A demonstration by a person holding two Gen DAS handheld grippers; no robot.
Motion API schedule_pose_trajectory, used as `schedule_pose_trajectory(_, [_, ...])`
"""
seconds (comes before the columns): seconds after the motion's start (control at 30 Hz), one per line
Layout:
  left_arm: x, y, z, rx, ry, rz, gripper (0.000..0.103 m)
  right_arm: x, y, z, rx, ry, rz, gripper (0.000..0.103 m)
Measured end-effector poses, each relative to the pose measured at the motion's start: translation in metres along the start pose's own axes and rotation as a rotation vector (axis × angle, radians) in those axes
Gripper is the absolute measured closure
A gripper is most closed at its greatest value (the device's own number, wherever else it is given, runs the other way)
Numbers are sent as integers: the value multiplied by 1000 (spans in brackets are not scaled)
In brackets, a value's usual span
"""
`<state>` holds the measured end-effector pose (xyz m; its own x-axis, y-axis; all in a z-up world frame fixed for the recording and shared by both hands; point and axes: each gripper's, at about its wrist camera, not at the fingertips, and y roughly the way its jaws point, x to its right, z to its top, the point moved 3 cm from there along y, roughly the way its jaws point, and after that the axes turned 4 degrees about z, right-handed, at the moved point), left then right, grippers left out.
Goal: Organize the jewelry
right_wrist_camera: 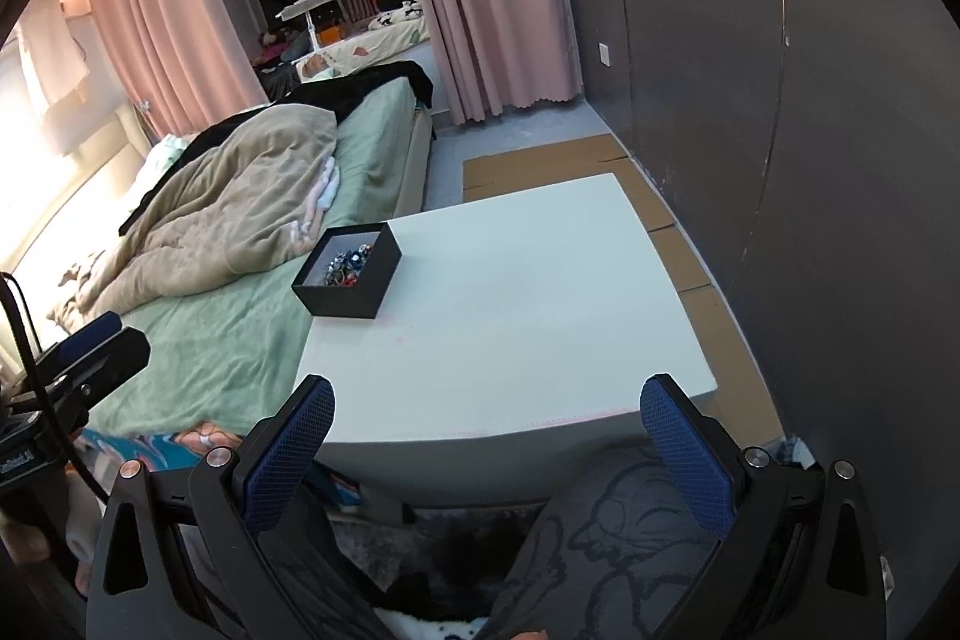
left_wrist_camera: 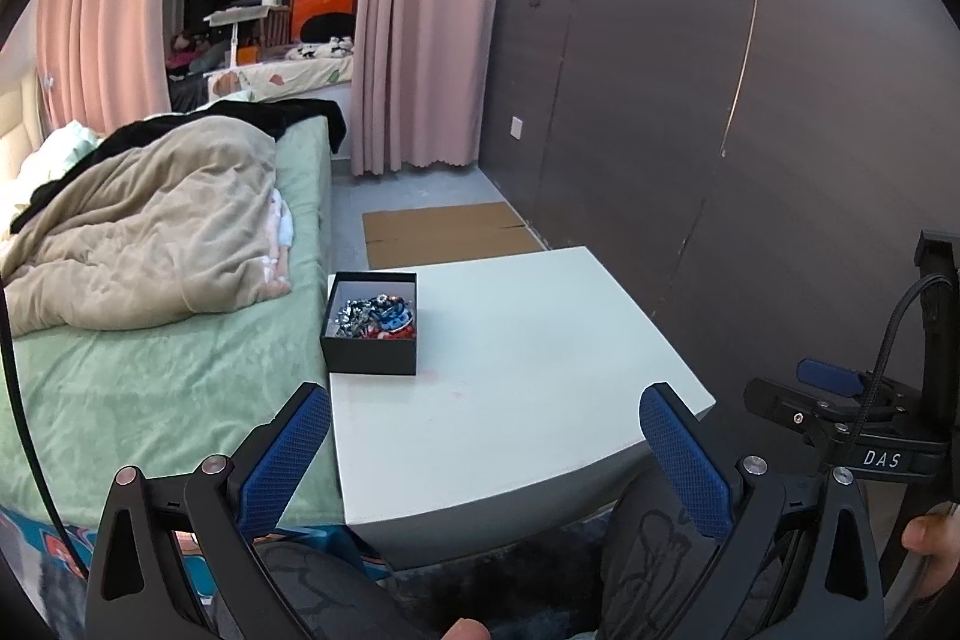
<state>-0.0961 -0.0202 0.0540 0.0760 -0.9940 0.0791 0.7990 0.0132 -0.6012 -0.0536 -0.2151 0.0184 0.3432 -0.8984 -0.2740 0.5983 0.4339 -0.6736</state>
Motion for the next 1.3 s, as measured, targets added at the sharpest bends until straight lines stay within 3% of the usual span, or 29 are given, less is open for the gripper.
schedule_pose_trajectory(1.3, [1, -13, -8, 8, -11, -22, 0, -3, -26, -5, 63, -36, -18, 1])
